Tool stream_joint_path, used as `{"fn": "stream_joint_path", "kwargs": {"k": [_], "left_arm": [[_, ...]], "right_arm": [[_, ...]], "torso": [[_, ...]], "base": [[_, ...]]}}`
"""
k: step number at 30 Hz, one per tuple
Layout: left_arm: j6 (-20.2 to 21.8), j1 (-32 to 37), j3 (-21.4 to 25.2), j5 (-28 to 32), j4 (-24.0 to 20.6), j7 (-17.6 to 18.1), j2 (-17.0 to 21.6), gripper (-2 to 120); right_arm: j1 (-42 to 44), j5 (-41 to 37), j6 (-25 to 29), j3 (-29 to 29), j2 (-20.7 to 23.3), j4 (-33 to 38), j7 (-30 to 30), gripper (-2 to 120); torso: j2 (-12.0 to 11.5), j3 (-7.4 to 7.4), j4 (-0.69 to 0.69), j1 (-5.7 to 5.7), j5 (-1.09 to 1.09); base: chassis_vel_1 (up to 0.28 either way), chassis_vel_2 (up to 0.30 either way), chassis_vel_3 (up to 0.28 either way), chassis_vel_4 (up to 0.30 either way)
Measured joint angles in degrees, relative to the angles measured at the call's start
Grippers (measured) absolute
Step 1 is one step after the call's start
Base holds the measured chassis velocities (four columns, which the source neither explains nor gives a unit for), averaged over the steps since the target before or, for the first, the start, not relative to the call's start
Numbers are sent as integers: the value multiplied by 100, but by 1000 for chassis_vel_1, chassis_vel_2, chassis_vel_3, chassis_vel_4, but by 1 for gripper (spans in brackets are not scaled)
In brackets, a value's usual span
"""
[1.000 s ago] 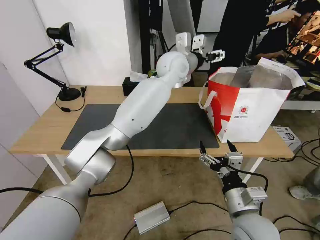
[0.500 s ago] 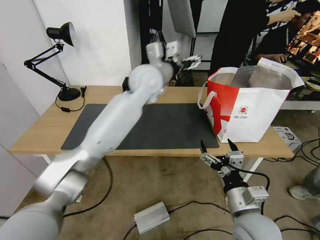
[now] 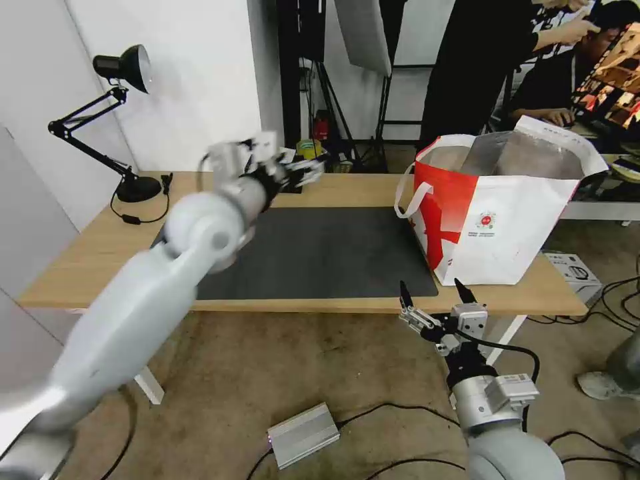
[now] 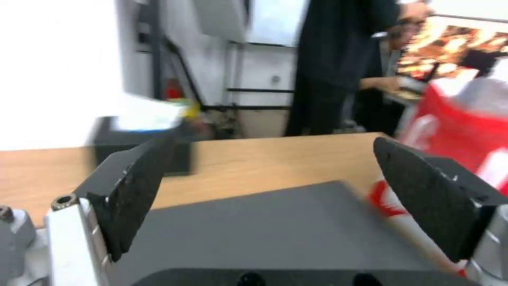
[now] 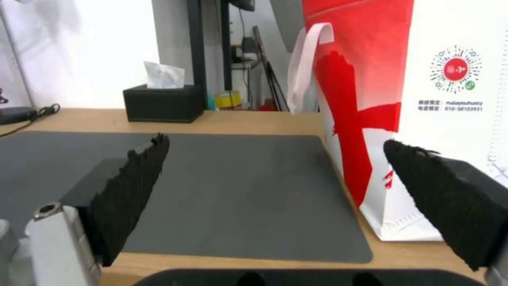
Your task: Pick up the trash from the table and place it into the takeout bag.
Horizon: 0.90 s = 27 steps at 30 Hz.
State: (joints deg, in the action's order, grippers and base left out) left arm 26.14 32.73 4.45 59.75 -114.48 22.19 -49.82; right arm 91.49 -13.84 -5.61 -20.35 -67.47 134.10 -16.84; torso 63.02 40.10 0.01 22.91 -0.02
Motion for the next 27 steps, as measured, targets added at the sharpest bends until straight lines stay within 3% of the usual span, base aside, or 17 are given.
{"fn": "stream_joint_path", "kwargs": {"k": [2, 3, 5, 7, 9, 12, 14, 16, 18, 22, 27], "left_arm": [[-279, 765, 451, -382, -298, -88, 292, 100], [-279, 765, 451, -382, -298, -88, 292, 100], [-421, 1653, 1061, -759, -624, -245, 411, 100], [-530, 2435, 1665, -1087, -891, -335, 370, 100], [-584, 2659, 1839, -1207, -963, -371, 307, 100], [-760, 3305, 2403, -1678, -1174, -557, 7, 100], [-799, 3471, 2529, -1774, -1230, -624, -70, 100], [-1002, 4155, 2984, -2183, -1418, -910, -353, 100], [-1068, 4380, 3122, -2312, -1489, -1008, -458, 100], [-1587, 5635, 3901, -3055, -1929, -1583, -1267, 100], [-2046, 6103, 4057, -3653, -2119, -1793, -1784, 100]], "right_arm": [[13, 3, -2, 2, -3, 2, 3, 100], [13, 3, -2, 2, -3, 2, 3, 100], [9, 6, -3, 4, -10, 1, 4, 100], [34, 13, -4, -9, -30, 6, 6, 100], [77, 25, -5, -30, -46, 21, 6, 100], [216, 111, -5, -97, -92, 94, 4, 100], [251, 127, -4, -109, -98, 114, 4, 100], [308, 148, -4, -134, -104, 156, 3, 100], [317, 153, -4, -136, -106, 163, 3, 100], [368, 171, -4, -140, -115, 194, 3, 100], [464, 277, 2, -168, -214, 245, 3, 100]], "torso": [[0, 0, -1, 0, -1], [0, 0, -1, 0, -1], [0, 0, 0, 0, 0], [1, -1, 3, -1, 2], [1, -1, 1, -1, 2], [1, 0, -3, 0, 3], [1, 0, -4, 0, 3], [1, 0, -2, 0, 2], [1, 0, -3, -1, 3], [1, 0, 1, -1, 3], [1, 0, -4, -1, 3]], "base": [[0, 0, 0, 0], [0, 0, 0, 0], [0, 0, 0, 0], [0, 0, 0, 0], [0, 0, 0, 0], [0, 0, 0, 0], [0, 0, 0, 0], [0, 0, 0, 0], [0, 0, 0, 0], [0, 0, 0, 0], [0, 0, 0, 0]]}}
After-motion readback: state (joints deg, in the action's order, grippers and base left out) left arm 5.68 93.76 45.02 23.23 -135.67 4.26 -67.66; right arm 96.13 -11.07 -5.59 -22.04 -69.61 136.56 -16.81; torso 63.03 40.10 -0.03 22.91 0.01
